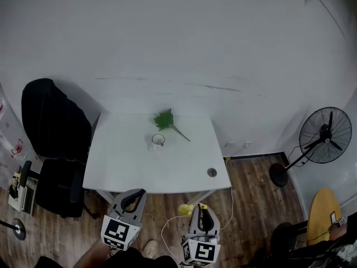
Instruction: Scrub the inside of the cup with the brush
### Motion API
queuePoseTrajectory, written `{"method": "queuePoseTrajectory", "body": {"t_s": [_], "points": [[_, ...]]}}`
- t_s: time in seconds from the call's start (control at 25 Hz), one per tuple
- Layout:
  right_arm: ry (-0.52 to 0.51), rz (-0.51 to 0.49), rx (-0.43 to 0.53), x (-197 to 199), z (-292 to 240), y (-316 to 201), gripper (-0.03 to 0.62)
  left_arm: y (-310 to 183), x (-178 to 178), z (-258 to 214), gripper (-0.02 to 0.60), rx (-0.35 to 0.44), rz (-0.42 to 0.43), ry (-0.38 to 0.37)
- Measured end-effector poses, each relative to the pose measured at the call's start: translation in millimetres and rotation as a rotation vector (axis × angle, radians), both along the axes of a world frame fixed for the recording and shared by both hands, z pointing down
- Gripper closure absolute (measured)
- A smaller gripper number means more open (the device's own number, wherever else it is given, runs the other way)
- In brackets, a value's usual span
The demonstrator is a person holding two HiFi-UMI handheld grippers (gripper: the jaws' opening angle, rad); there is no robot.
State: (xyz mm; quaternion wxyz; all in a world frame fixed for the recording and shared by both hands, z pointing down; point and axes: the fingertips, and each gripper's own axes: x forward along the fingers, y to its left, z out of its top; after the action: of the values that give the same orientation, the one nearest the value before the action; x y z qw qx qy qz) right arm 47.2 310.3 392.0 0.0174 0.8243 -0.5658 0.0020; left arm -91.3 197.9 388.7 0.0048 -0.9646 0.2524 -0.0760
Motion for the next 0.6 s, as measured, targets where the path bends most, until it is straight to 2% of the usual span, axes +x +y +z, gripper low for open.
{"method": "queuePoseTrajectory", "body": {"t_s": [0.6], "points": [[-0.006, -0.076, 0.025, 55.6, -2.2, -62.4, 0.528, -53.2, 41.1, 2.7, 0.554, 0.01, -0.094, -0.012]]}}
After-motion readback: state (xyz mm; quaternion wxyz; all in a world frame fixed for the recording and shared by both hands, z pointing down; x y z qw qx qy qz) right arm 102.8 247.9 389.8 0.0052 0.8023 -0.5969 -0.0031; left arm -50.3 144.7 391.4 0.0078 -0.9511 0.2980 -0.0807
